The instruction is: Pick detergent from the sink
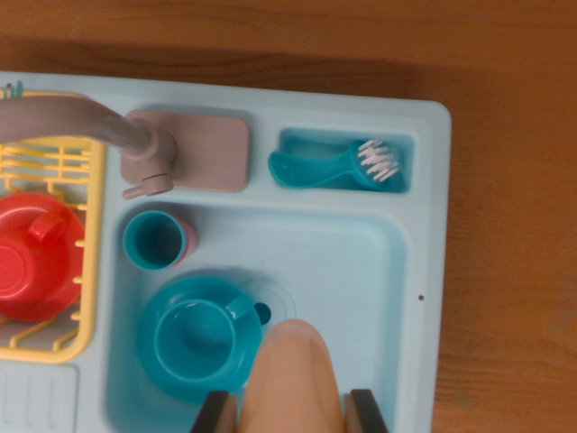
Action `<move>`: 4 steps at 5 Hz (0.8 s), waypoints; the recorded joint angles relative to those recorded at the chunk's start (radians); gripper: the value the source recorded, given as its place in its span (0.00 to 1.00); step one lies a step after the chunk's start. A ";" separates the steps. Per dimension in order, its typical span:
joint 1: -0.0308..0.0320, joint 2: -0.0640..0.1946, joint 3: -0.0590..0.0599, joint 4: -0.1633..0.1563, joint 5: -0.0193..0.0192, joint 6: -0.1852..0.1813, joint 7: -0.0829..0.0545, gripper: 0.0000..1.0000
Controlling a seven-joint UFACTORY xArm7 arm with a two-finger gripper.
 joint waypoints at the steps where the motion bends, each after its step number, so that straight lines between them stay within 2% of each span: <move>1: 0.0000 0.000 0.000 0.000 0.0000 0.000 0.000 1.00; 2: 0.0002 -0.006 0.000 0.022 -0.0020 0.028 0.002 1.00; 3: 0.0002 -0.006 0.000 0.022 -0.0020 0.028 0.002 1.00; 4: 0.0004 -0.012 0.000 0.039 -0.0037 0.050 0.004 1.00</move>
